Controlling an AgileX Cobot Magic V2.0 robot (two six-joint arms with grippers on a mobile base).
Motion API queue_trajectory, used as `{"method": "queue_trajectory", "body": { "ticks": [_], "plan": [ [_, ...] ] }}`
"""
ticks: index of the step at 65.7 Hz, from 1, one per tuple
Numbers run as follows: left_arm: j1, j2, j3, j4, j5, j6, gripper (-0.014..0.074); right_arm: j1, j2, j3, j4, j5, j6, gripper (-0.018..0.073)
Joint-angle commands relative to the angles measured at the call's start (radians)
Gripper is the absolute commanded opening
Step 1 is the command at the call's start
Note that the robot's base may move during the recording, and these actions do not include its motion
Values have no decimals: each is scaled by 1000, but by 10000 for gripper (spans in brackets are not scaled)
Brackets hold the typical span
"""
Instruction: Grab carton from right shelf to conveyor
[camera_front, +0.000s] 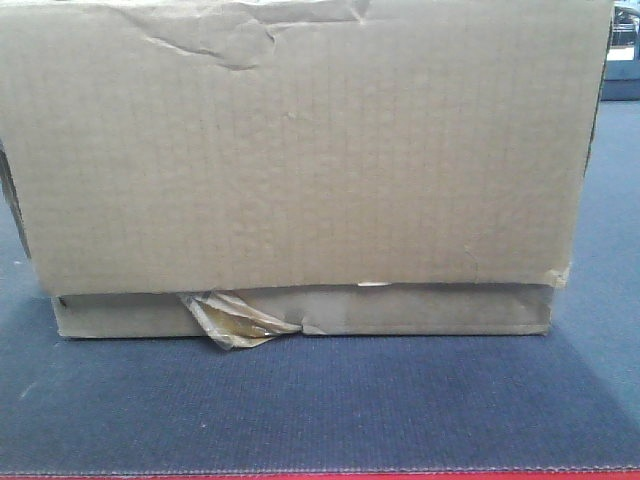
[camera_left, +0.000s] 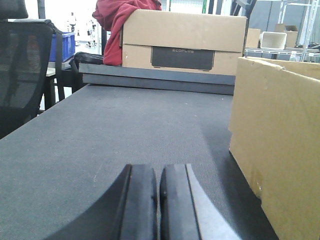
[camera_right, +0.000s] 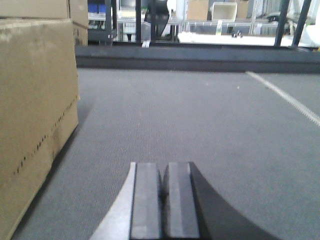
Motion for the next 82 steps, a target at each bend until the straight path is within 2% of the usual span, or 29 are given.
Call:
{"method": "queue_trajectory", "body": {
  "ticks": [1,82],
  "plan": [
    [3,-5,-1,-4,-17,2,15,-7,-5,1,5,-42,-10,-70],
    [3,-5,-1,-4,-17,2,15,-7,-5,1,5,-44,-10,-70]
  ]
}}
